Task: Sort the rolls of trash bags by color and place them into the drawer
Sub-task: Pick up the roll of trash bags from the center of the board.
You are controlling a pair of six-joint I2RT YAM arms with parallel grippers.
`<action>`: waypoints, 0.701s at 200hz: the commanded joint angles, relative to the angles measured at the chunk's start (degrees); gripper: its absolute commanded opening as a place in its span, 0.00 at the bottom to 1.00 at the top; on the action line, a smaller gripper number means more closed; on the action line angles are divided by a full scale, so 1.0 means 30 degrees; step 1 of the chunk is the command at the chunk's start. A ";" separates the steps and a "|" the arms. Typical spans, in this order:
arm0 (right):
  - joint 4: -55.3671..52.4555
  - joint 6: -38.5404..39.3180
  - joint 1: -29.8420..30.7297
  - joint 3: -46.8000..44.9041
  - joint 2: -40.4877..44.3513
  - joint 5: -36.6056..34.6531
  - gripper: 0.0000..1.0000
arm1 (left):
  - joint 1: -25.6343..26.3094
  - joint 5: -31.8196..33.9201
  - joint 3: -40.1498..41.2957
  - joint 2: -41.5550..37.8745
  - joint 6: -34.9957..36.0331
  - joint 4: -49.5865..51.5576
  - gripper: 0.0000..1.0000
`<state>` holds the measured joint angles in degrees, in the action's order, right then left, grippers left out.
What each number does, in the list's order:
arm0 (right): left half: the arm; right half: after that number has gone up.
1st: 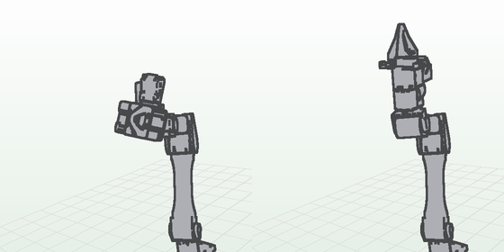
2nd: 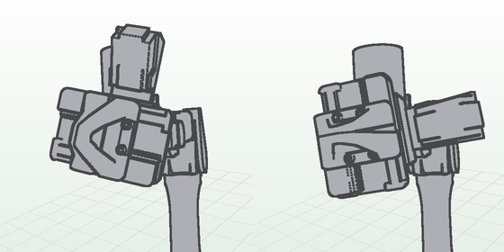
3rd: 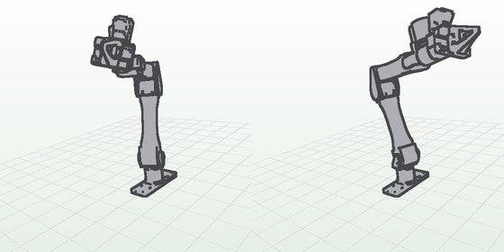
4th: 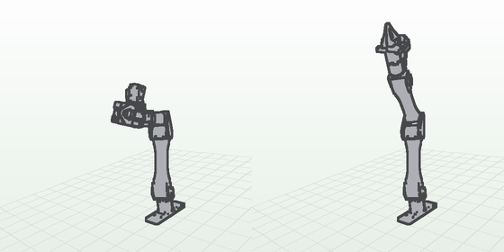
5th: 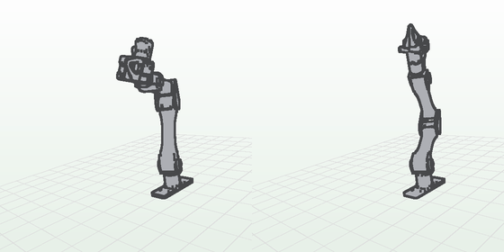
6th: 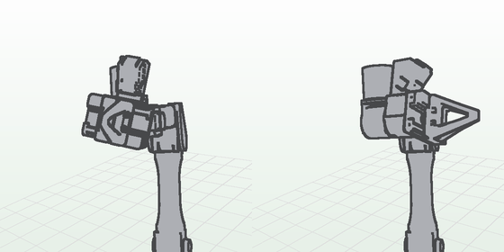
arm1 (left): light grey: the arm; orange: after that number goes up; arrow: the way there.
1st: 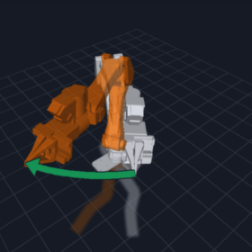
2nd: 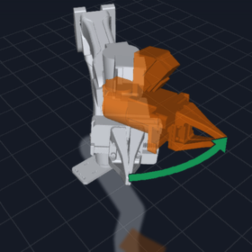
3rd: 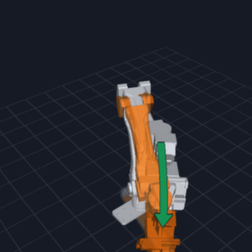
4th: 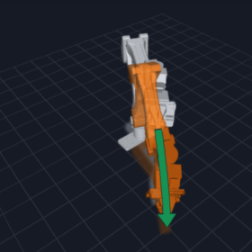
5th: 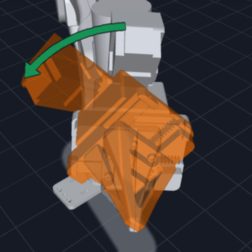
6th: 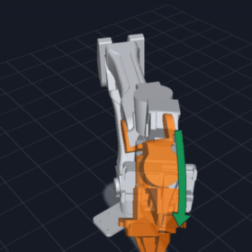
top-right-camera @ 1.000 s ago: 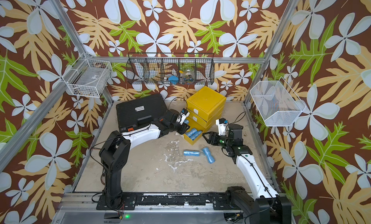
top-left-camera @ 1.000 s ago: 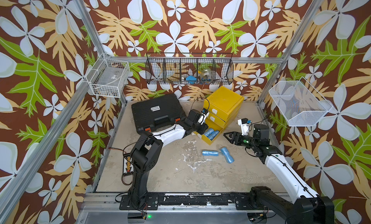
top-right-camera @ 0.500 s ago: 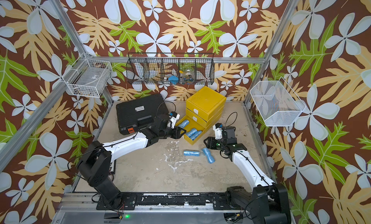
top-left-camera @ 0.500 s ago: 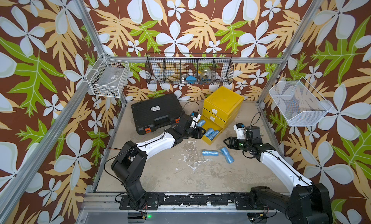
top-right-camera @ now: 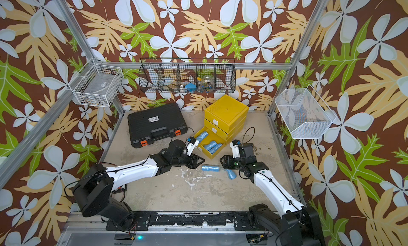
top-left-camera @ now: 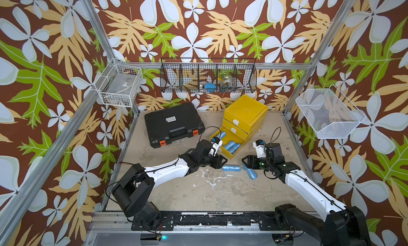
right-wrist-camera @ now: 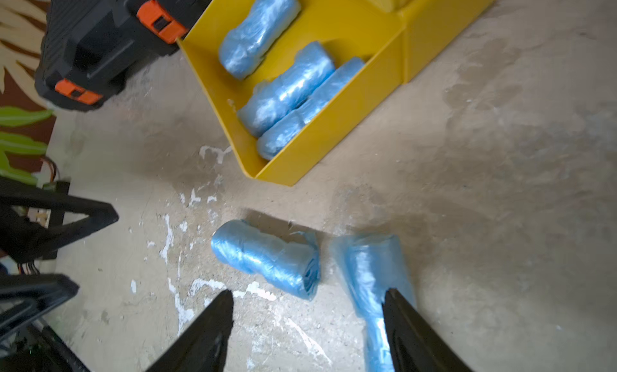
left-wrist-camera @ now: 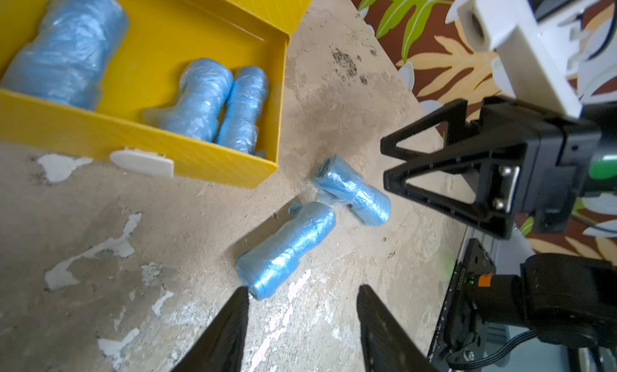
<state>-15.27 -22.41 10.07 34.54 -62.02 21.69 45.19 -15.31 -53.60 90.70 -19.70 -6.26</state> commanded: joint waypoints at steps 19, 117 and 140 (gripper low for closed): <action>0.0511 -0.1062 -0.3472 -0.0841 0.1649 0.4505 0.77 | 0.1040 0.0953 -0.2733 0.2540 0.4496 0.2364 0.60; 0.0902 -0.1435 -0.5486 -0.1732 0.2870 0.6579 0.79 | 0.3348 0.3901 -0.6692 0.7515 0.8028 0.4928 0.70; 0.0729 -0.1188 -0.5806 -0.1763 0.2912 0.6662 0.79 | 0.3389 0.4173 -0.6771 0.8381 0.8121 0.5235 0.70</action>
<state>-13.76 -26.74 -6.61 29.36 -53.47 40.66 55.20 -4.91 -73.54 114.08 3.11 6.83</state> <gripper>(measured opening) 0.785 0.699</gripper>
